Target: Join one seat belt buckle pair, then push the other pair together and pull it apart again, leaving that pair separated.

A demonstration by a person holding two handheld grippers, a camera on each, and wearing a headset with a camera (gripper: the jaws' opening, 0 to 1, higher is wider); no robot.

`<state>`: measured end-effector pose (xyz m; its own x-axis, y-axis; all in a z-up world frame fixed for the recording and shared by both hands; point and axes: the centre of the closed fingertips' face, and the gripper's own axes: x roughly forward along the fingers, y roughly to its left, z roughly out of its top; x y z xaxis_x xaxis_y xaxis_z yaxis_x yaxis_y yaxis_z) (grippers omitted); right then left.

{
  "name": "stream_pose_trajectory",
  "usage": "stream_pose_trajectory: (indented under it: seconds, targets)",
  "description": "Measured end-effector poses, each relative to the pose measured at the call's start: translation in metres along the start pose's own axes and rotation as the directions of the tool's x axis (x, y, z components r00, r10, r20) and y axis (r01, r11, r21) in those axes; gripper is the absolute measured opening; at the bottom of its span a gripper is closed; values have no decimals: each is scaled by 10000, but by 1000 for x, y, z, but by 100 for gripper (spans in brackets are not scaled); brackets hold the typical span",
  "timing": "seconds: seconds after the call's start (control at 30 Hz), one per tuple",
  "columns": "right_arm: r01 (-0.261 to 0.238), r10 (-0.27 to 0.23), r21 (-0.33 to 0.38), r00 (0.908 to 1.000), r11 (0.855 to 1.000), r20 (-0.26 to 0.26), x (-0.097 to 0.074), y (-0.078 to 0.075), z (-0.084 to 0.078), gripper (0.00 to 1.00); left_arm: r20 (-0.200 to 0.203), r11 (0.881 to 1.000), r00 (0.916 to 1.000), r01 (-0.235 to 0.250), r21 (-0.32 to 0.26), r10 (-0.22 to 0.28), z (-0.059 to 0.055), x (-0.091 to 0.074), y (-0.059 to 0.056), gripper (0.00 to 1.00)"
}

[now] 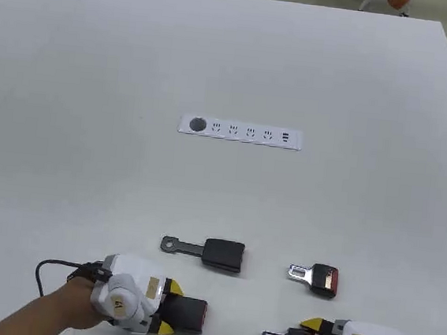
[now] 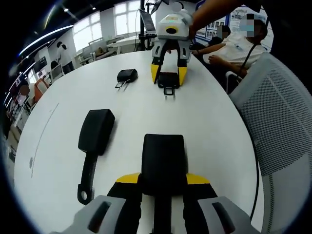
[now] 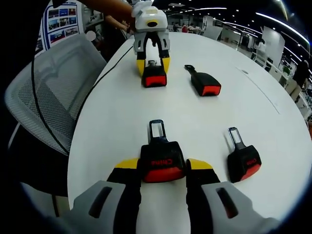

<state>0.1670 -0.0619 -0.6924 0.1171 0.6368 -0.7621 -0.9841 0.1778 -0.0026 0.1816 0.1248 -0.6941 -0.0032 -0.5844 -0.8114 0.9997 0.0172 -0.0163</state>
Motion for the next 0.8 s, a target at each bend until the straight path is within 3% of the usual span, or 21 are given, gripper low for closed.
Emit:
stream_pose_trajectory:
  seconds: [0.57, 0.8]
  targets:
    - [372, -387, 421, 9986, 9984, 355, 2, -2, 6, 33, -79, 10000, 10000, 22, -45, -22, 2, -3, 0, 33]
    - [232, -242, 283, 9991, 9993, 358, 8, -1, 14, 33, -93, 9999, 10000, -5, -132, 3, 2, -4, 0, 33]
